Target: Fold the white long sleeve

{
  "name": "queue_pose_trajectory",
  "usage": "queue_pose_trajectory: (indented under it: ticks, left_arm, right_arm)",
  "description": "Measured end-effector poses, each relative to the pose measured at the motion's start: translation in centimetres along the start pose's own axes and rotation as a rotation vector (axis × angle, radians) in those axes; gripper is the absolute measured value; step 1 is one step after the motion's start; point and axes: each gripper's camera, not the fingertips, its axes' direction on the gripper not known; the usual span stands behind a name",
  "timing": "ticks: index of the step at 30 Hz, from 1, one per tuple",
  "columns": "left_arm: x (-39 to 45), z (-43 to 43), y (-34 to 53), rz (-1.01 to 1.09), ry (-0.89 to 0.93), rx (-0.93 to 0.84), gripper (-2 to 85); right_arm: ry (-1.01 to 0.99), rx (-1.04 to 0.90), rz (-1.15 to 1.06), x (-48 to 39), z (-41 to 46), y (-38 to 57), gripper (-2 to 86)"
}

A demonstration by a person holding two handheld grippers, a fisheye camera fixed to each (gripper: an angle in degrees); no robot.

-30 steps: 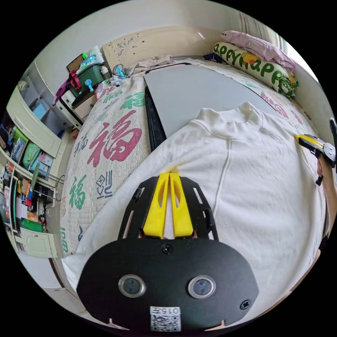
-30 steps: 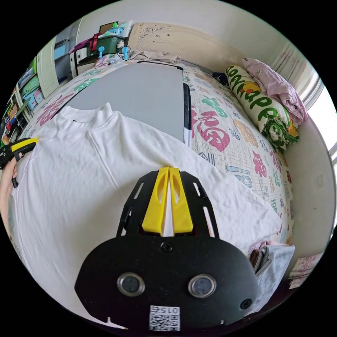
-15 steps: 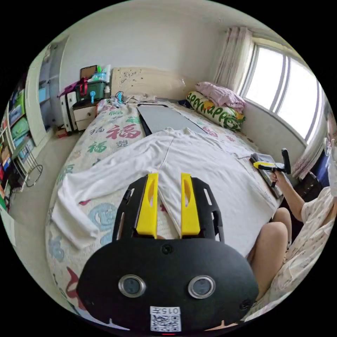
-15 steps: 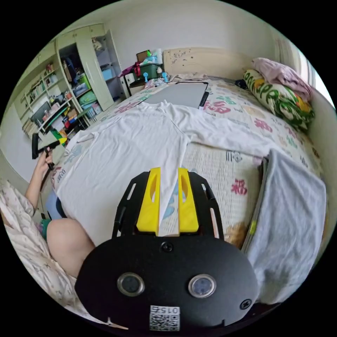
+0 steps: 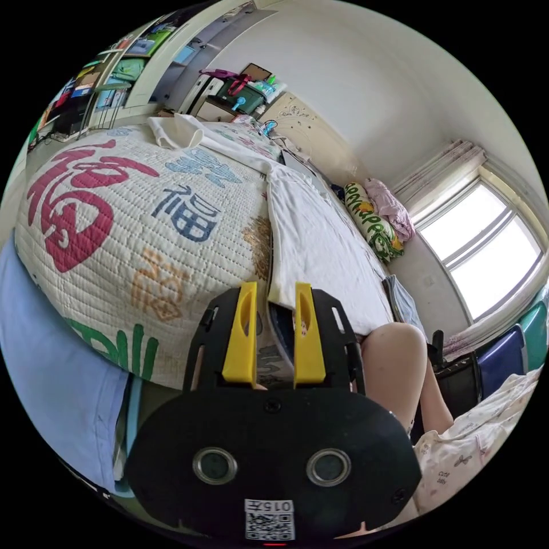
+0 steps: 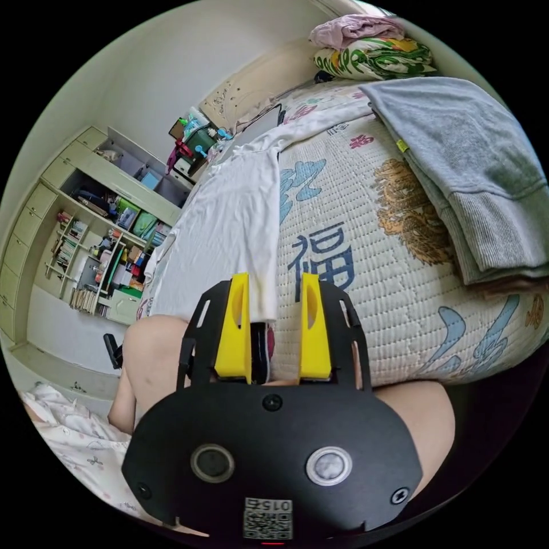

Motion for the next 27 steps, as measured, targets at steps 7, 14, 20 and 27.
queue_pose_trajectory:
  ticks: [7,14,20,27]
  left_arm:
    - [3.2,-4.1,-2.3,0.038,-0.046,-0.006,2.9]
    - [9.4,-9.6,-5.4,0.133,-0.153,-0.022,0.7]
    - [13.7,-8.8,-6.6,0.159,-0.272,-0.075,0.6]
    - [19.8,-8.9,-9.6,0.238,-0.361,-0.114,0.7]
  right_arm:
    - [-0.080,0.015,-0.019,0.0,-3.1,4.3,1.6]
    - [0.028,-0.021,-0.109,-2.5,-2.7,9.6,0.3]
    - [0.104,-0.051,-0.153,-4.3,0.4,13.7,0.2]
    - [0.235,-0.048,-0.250,-7.7,3.2,19.4,0.2]
